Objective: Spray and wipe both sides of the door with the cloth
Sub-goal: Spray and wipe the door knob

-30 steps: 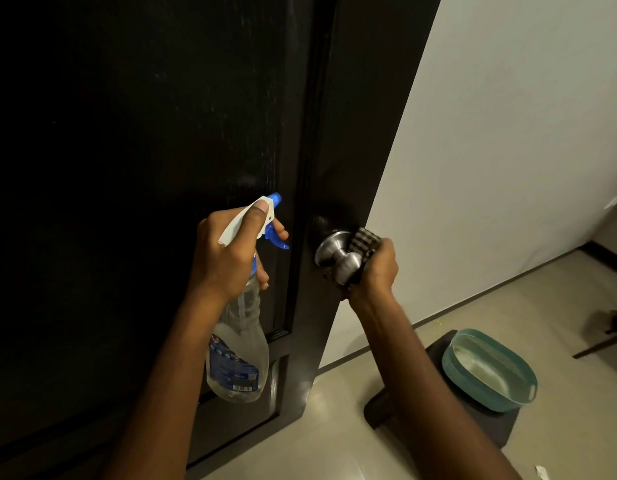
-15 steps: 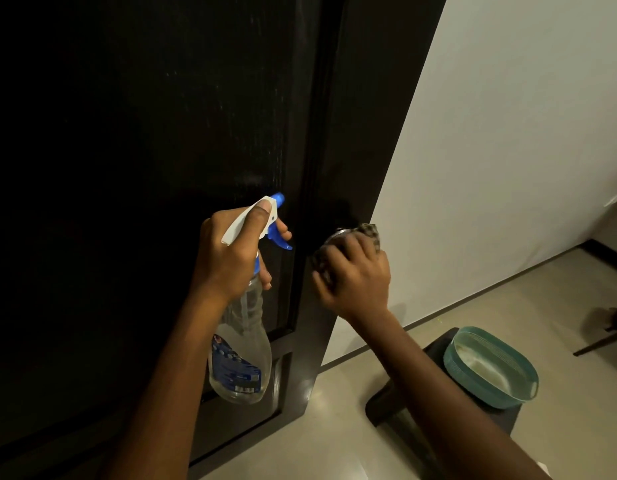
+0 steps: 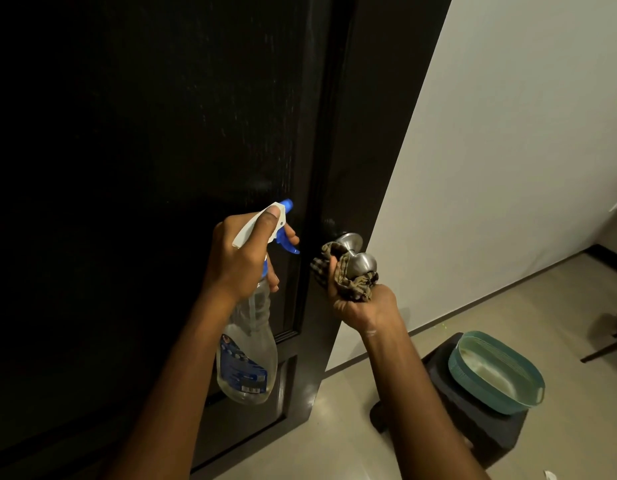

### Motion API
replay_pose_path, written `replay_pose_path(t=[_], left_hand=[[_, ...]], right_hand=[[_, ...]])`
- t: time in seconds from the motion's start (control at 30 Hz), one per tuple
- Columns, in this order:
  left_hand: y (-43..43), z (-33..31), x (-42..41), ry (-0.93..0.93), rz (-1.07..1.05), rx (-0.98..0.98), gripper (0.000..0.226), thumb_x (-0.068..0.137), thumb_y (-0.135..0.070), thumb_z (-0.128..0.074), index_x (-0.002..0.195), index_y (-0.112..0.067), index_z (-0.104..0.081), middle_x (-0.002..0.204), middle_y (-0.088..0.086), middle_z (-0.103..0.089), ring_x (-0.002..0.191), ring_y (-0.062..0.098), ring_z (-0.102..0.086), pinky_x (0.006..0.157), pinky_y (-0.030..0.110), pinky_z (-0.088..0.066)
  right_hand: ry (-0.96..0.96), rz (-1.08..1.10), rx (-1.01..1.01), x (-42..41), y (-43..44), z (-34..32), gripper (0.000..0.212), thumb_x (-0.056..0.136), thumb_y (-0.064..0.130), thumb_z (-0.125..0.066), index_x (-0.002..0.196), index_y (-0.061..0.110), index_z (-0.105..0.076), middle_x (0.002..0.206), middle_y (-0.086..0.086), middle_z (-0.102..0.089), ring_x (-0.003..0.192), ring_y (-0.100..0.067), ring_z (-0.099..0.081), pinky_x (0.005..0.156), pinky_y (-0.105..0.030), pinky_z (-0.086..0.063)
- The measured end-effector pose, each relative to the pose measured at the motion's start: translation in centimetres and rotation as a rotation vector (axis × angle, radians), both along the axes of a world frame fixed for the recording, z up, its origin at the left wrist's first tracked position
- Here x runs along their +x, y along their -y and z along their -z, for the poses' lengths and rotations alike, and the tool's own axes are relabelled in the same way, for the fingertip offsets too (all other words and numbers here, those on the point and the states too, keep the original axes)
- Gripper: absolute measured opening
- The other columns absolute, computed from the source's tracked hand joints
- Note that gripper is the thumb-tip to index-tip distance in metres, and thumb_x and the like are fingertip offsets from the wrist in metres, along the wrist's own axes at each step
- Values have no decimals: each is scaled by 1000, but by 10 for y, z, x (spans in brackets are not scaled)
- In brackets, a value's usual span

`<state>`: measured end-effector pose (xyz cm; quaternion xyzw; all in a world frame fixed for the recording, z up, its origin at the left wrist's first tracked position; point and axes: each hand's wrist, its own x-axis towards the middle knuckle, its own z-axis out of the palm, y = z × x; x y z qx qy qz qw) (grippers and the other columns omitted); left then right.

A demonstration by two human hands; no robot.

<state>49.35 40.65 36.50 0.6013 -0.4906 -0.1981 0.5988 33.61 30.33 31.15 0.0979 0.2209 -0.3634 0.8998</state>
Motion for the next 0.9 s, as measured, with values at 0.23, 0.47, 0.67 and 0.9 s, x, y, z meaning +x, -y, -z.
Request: replay_pose_path(t=[0.23, 0.47, 0.67, 0.9], left_hand=[[-3, 0, 0, -11, -10, -4, 47, 96, -44, -37, 85, -10, -68, 87, 4, -75, 35, 32, -57, 40, 31, -50], [4, -2, -4, 21, -18, -9, 46, 97, -45, -38, 80, -14, -68, 85, 3, -76, 34, 30, -57, 40, 34, -51], [6, -2, -7, -34, -30, -24, 48, 96, -44, -37, 82, -11, -69, 87, 3, -76, 35, 31, -58, 40, 32, -50], [6, 2, -7, 17, -50, -11, 45, 97, -45, -37, 82, -17, -69, 85, 0, -75, 35, 29, -59, 43, 35, -52]], right_hand=[[-1057, 667, -747, 26, -13, 40, 36, 105, 33, -49, 136, 15, -52, 132, -5, -51, 114, -18, -58, 83, -19, -53], [-1875, 814, -2267, -11, 43, 60, 31, 89, 39, -69, 107, 15, -72, 119, -13, -66, 119, -35, -57, 93, -44, -49], [-1474, 730, -1268, 16, 28, 38, 29, 94, 39, -62, 96, 11, -67, 96, -5, -66, 89, -18, -62, 73, -33, -56], [-908, 381, -628, 20, 34, 33, 37, 72, 53, -66, 95, 24, -71, 105, -13, -69, 95, -40, -67, 72, -47, -57]])
